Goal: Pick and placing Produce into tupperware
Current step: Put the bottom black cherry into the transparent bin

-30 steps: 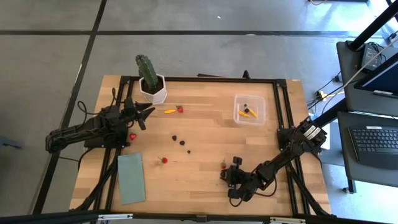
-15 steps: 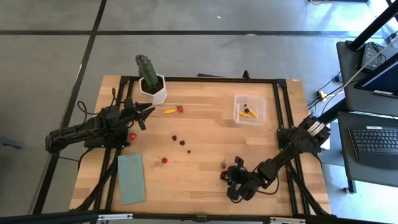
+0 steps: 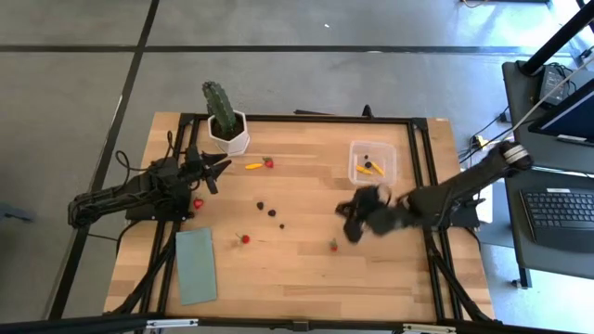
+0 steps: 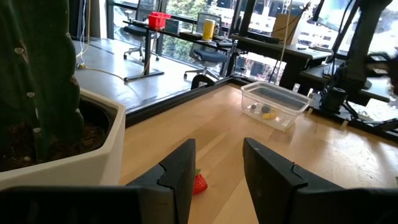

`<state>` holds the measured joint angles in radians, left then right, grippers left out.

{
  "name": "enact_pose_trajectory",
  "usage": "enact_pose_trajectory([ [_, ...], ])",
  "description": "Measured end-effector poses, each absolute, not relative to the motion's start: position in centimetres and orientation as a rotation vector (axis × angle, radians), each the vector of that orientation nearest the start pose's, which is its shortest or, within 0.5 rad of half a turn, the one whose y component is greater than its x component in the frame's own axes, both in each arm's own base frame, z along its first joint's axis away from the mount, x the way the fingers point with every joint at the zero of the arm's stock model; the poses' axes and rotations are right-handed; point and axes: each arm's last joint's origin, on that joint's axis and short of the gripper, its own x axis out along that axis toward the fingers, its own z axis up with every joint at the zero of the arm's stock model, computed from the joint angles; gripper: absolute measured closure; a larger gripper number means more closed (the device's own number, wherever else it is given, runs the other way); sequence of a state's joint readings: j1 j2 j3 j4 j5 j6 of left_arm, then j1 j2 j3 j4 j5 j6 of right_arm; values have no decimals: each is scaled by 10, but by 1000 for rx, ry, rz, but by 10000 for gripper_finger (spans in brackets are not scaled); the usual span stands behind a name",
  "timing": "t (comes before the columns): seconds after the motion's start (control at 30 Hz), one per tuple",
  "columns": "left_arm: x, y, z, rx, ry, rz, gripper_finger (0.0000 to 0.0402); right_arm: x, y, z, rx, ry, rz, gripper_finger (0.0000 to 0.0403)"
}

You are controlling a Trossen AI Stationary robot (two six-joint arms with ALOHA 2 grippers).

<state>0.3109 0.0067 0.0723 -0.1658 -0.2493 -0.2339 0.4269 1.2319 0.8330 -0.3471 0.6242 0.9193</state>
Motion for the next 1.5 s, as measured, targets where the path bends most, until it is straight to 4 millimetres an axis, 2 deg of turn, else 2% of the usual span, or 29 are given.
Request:
enact_pose_trajectory([
  [0.17,85,35,172,-230,36,569,276,201,32,272,713,506,-656,295],
  [0.3,85,35,172,-231,36,569,276,175,2,269,846,595,-861,295],
  [0.4,85,35,172,-231,35,569,276,166,-15,264,888,657,-979,295],
  [0.73,85,36,172,-221,32,606,276,174,-65,244,949,826,-1097,295],
  [1.1,85,36,172,-221,32,606,276,198,-107,199,938,1036,-1108,294],
  [1.33,85,36,172,-221,32,606,276,210,-118,171,943,1151,-1083,286],
  [1.5,85,36,172,-221,32,605,276,215,-121,163,917,1174,-1063,280],
])
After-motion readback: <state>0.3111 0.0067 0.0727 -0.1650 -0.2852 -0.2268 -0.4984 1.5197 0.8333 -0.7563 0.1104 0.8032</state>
